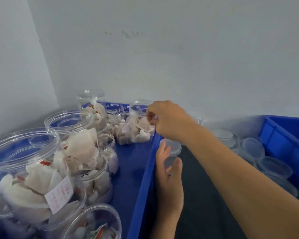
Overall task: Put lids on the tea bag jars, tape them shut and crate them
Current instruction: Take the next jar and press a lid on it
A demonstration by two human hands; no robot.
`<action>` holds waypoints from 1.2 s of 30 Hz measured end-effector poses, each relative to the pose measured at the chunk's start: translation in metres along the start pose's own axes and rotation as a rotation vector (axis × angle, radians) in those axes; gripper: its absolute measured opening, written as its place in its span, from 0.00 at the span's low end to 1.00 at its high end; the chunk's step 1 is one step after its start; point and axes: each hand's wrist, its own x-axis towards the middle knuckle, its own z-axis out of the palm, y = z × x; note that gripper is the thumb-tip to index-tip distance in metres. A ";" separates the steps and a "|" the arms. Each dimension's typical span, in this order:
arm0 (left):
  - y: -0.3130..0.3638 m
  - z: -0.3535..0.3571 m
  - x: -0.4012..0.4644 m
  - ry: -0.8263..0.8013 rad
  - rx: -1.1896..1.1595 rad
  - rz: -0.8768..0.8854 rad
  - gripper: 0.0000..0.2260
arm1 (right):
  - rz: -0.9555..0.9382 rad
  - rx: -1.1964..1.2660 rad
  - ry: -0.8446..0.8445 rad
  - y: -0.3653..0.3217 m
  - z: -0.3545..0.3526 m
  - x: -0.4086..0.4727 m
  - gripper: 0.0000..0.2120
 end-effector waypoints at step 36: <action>-0.020 -0.051 -0.033 -0.063 0.403 0.220 0.50 | 0.811 -0.146 -0.092 0.184 0.055 -0.155 0.34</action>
